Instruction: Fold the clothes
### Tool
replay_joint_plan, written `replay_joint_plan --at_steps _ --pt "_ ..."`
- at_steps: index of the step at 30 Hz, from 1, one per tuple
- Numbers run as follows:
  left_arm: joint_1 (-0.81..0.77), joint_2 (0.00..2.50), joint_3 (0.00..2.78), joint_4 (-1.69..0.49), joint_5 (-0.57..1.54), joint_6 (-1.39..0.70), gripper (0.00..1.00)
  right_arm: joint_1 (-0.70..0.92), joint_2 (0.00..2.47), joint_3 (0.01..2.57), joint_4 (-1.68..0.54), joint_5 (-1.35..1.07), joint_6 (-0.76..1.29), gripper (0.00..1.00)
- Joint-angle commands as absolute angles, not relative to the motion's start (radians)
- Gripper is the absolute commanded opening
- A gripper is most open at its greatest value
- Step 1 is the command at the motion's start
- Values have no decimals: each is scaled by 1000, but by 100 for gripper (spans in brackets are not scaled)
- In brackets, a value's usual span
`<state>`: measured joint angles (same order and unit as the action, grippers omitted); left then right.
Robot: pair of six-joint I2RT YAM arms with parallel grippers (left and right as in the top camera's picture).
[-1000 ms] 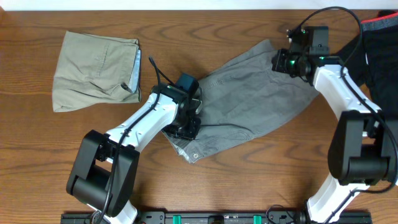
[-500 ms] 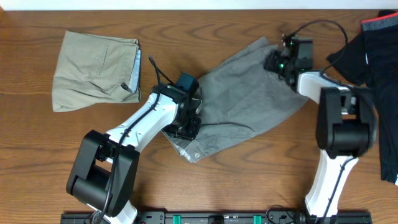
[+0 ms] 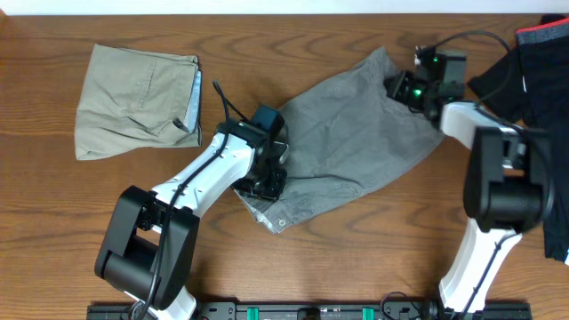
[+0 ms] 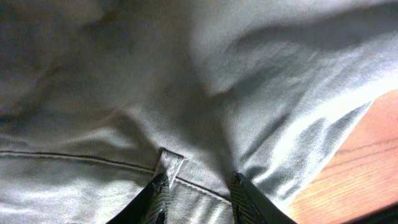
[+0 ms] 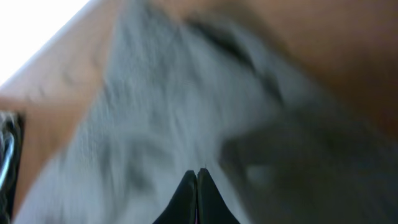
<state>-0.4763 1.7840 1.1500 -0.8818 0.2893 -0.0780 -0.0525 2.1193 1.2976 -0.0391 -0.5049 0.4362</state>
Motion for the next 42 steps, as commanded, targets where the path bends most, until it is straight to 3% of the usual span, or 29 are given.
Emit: replay_joint_plan --at_steps 1,3,6,8,11,14,17,26,33,42 --pt "-478 1790 1148 -884 295 -76 35 -52 2011 1301 -247 -453 288 1" --pt "-478 1790 1148 -884 295 -76 34 -51 1995 1301 -415 -265 287 1" --pt "-478 1790 1148 -877 295 -76 11 -52 2011 1291 -560 8 315 2" --pt "-478 1790 1148 -868 295 -76 6 -60 2034 1264 -584 151 353 4" --pt "-477 1790 1148 -839 295 -76 7 -97 2080 1213 -585 225 410 4" --pt "-474 1790 1148 -828 295 -85 24 -152 2124 1166 -621 152 503 1" --pt "-471 1790 1148 -840 295 -88 31 -200 2134 1111 -664 -7 549 1" --pt "-437 1790 1148 -846 257 -88 33 -217 2037 1090 -708 -305 424 1" --pt "-382 1790 1148 -738 41 -87 27 -216 1744 1090 -679 -318 384 1" --pt "-306 1791 1148 -494 76 -75 25 -160 1510 1090 -568 -315 393 2"
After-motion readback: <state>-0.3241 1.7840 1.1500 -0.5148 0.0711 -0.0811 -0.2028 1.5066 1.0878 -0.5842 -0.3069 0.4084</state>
